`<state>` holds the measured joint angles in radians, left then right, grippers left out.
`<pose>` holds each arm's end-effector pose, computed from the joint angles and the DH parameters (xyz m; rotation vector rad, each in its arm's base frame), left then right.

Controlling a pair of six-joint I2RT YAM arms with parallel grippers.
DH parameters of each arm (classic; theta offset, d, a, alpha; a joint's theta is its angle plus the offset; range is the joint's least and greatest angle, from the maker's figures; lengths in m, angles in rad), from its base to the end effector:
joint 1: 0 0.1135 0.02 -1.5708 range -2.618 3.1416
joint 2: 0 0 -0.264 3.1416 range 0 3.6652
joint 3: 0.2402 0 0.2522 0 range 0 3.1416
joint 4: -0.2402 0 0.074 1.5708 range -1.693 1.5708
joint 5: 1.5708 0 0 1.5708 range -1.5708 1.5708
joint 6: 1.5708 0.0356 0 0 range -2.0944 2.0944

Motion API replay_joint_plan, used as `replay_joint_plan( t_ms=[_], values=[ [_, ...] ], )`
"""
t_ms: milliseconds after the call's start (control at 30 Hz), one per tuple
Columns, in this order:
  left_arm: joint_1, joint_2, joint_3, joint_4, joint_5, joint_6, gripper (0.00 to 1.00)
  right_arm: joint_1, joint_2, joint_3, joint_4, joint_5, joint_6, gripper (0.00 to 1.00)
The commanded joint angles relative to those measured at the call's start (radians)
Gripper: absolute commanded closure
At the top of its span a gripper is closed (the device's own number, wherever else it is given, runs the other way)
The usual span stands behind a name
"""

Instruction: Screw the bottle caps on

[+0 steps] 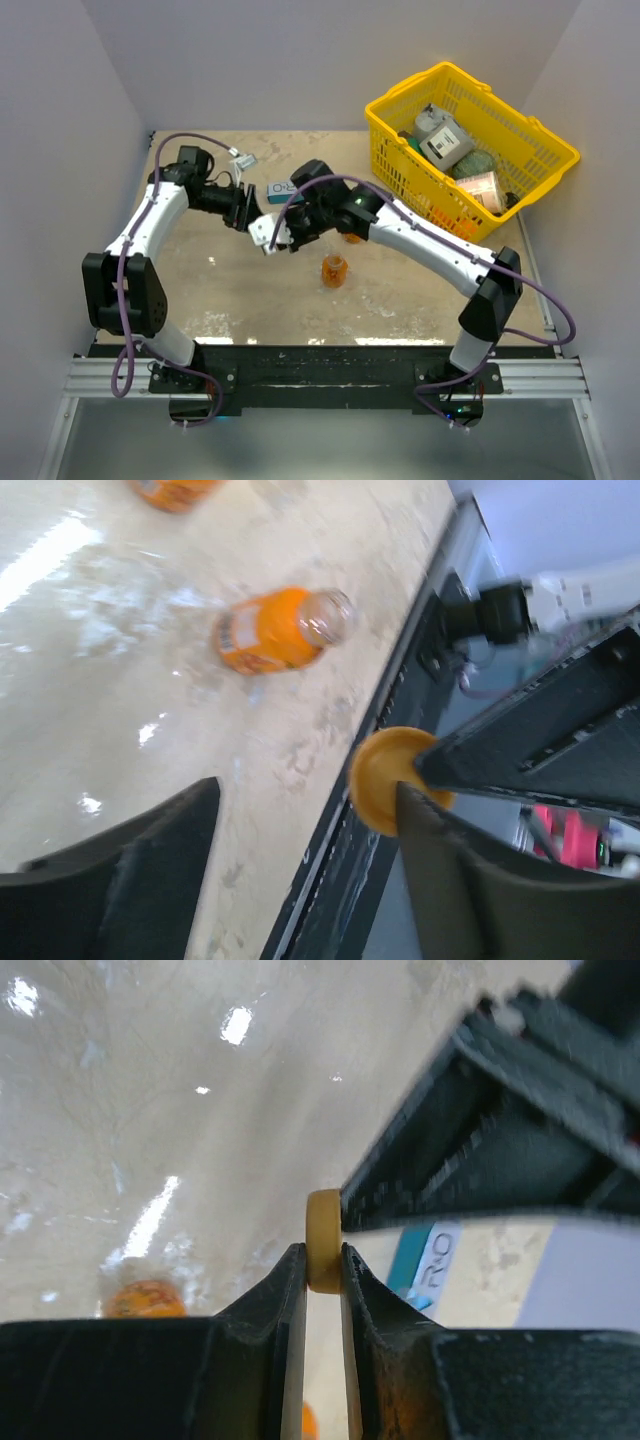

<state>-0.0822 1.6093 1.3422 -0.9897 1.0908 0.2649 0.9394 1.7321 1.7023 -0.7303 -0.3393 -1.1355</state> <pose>0.3066 -0.0569 0.2845 0.6379 2.3109 -1.4075 0.2189 0.3194 0.3526 -2.0568 1.0190 0.2941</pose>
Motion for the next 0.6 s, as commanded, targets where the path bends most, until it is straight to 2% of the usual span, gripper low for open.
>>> replay_joint_plan(
  t_ms=[0, 167, 433, 567],
  values=[
    [0.055, -0.058, 0.046, 0.137, -0.138, -0.087, 0.17, -0.141, -0.012, 0.122, -0.113, -0.200, 0.380, 1.00],
    [0.058, -0.115, -0.015, 0.311, -0.270, -0.104, 0.17, -0.286, -0.149, -0.016, -0.139, -0.339, 0.598, 1.00],
    [0.058, -0.092, -0.018, 0.376, -0.270, -0.124, 0.18, -0.433, -0.393, -0.313, -0.205, -0.293, 0.694, 1.00],
    [0.058, -0.088, -0.020, 0.387, -0.269, -0.136, 0.18, -0.481, -0.466, -0.458, -0.236, -0.340, 0.718, 1.00]
  ],
)
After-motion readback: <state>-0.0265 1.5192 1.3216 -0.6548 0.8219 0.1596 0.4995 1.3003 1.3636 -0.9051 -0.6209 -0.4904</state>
